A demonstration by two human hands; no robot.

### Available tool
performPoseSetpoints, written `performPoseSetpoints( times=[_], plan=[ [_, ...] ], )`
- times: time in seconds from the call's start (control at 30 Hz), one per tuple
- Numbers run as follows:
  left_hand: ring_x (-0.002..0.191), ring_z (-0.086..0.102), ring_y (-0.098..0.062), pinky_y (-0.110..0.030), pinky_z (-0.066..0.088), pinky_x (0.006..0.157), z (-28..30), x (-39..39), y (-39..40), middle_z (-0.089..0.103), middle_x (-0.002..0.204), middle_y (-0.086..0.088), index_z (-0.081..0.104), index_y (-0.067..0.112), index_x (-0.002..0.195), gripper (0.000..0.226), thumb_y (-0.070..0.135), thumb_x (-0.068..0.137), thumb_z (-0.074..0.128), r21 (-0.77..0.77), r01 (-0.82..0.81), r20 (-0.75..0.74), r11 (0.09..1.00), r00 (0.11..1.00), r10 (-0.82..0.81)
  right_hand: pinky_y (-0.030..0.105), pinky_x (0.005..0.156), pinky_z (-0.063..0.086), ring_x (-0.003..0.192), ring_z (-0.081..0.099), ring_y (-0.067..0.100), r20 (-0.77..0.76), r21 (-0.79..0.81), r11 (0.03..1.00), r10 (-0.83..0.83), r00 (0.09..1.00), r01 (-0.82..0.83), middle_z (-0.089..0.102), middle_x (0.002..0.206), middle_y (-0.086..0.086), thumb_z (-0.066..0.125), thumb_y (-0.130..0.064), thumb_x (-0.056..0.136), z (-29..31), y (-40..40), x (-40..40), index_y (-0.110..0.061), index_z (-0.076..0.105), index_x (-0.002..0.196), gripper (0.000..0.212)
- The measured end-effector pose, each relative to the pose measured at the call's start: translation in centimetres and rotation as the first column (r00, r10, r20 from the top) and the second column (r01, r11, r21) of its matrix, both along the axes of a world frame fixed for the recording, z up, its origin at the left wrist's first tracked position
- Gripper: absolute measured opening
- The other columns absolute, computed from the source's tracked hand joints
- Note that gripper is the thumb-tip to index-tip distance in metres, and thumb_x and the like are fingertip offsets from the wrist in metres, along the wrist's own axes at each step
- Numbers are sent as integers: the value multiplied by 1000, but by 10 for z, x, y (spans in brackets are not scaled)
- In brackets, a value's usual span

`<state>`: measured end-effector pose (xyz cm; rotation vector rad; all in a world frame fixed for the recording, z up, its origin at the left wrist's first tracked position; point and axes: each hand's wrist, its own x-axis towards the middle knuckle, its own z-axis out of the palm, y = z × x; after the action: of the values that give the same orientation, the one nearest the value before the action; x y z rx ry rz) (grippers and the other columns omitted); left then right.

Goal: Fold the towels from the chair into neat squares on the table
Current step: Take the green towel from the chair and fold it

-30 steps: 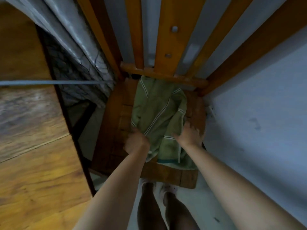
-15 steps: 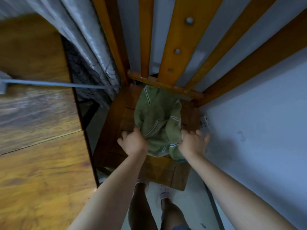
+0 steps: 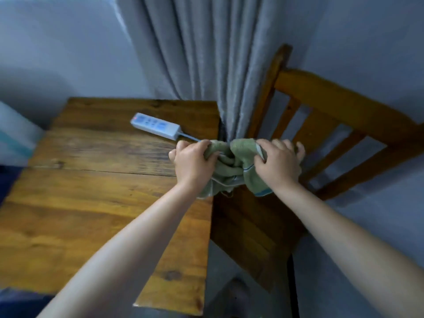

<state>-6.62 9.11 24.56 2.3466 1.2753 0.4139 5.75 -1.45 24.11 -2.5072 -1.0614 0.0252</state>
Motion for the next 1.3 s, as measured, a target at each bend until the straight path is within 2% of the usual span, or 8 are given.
performPoseSetpoints(
  times=[0.23,0.37,0.47,0.53,0.73,0.97,1.17,1.3],
  plan=[
    [111,48,-27,-31,18,84,71,-125,79,70,104,-5,68,15,109,29,27,82,66,223,-222,220,949,960,173,67,89,35,78,64,34,264,283,916,210,941,-284,67,70,10,63,-14,61,81,102,-102,-15,72,89,29],
    [116,42,-27,-33,20,92,60,-218,135,65,112,-4,63,19,114,29,30,87,59,208,-278,84,938,960,266,68,93,30,79,63,32,320,272,895,261,911,-353,66,71,7,63,-17,63,63,138,-172,-16,71,92,30],
    [122,37,-28,-37,27,98,17,-295,173,54,126,-5,51,20,122,34,29,89,52,132,-292,-326,947,890,320,65,107,12,103,55,30,47,-99,918,389,920,-383,66,96,6,58,-22,81,25,152,-233,-19,64,108,28],
    [126,34,-28,-36,29,100,-17,-340,182,47,132,-6,47,20,126,38,28,89,50,29,-314,-517,949,808,283,60,112,2,120,44,25,-147,-385,826,385,911,-411,59,115,3,50,-30,89,-6,155,-265,-21,57,117,30],
    [120,45,-26,-35,40,96,-83,-408,184,55,125,-7,53,15,122,33,27,93,44,-204,-272,-656,940,751,75,54,115,4,123,43,21,-297,-521,763,258,919,-383,58,122,2,43,-28,93,-58,177,-308,-19,59,117,31],
    [108,58,-26,-31,47,85,-120,-384,168,65,115,-7,61,10,115,37,36,95,46,-491,-477,-433,729,860,271,51,115,10,117,49,23,-261,-494,826,156,953,-270,64,113,4,44,-30,94,-80,219,-307,-13,65,106,30],
    [121,50,-29,-36,42,98,-156,-373,166,56,130,-10,54,12,128,44,38,94,46,-540,-692,-373,479,707,601,42,96,36,109,52,32,-274,-423,875,124,954,-236,66,100,12,47,-32,91,-120,277,-310,-11,61,84,27],
    [109,56,-30,-33,44,85,-165,-367,176,60,120,-11,62,8,114,37,35,94,47,-536,-754,-380,381,618,688,42,98,33,116,45,32,-314,-419,899,-12,949,-127,61,110,14,49,-36,90,-135,305,-306,-5,61,99,34]
  ],
)
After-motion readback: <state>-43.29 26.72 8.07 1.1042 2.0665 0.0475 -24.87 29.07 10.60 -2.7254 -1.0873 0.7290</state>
